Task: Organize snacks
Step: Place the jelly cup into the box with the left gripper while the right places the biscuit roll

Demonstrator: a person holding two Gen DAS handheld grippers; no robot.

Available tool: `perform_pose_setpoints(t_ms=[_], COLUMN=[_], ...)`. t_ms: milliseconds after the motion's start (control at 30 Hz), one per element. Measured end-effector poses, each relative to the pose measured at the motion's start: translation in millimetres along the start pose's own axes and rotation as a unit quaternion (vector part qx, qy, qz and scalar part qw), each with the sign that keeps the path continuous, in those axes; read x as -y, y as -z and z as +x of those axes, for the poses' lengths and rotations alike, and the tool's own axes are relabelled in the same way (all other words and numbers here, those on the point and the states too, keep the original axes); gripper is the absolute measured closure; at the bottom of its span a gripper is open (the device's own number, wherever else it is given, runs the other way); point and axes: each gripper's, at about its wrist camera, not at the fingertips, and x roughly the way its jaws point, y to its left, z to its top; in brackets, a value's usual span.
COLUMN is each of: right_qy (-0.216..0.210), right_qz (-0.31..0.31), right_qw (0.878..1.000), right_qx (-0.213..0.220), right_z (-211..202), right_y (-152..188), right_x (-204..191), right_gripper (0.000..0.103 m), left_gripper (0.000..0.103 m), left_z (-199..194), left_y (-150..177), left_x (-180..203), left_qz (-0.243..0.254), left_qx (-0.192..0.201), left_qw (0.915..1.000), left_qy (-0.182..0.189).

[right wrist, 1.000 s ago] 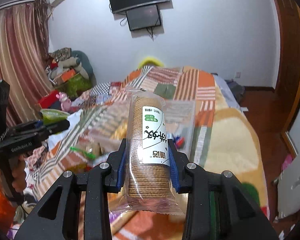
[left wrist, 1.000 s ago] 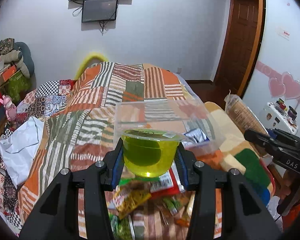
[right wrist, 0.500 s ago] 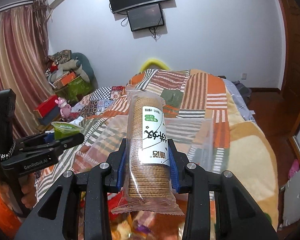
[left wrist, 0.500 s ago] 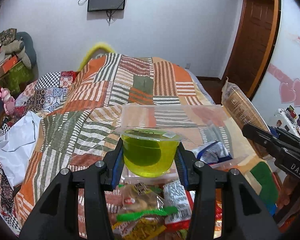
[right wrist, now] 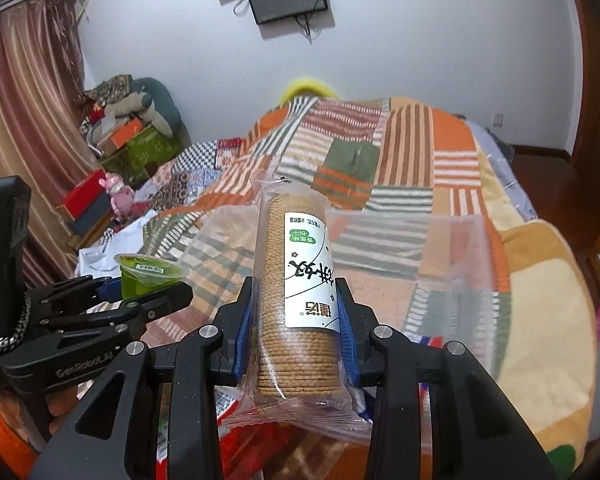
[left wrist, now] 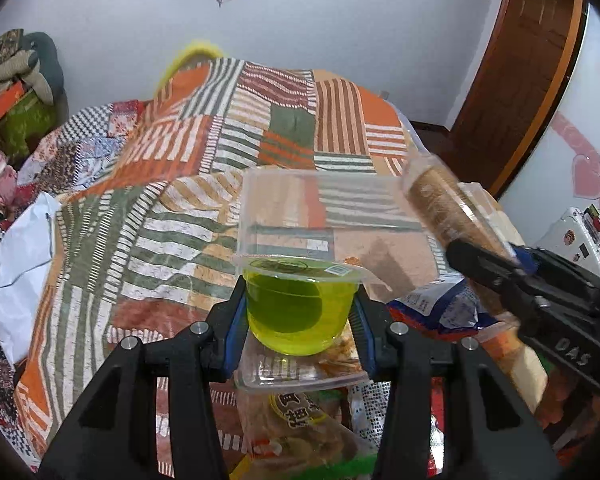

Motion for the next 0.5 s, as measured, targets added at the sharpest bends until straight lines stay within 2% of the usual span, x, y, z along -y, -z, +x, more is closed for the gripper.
perform_pose_setpoints(t_ms=[200, 400, 500], right_qy=[0.004, 0.006, 0.011], right_qz=[-0.011, -0.015, -0.018], right_qw=[0.999, 0.999, 0.999], right_qx=[-0.03, -0.051, -0.043], right_z=[19, 29, 24], right_y=[3, 9, 8], right_x=[-5, -5, -5], right_gripper=[0.07, 0.069, 0.069], left_gripper=[0.057, 0.057, 0.055], left_z=[13, 17, 18], left_y=[-1, 2, 4], left_x=[-5, 4, 4], left_qz=[-0.006, 0.019, 0.02], left_qx=[-0.024, -0.024, -0.031], left_qw=[0.9995, 0.9995, 0.9993], left_qy=[0.019, -0.005, -0.005])
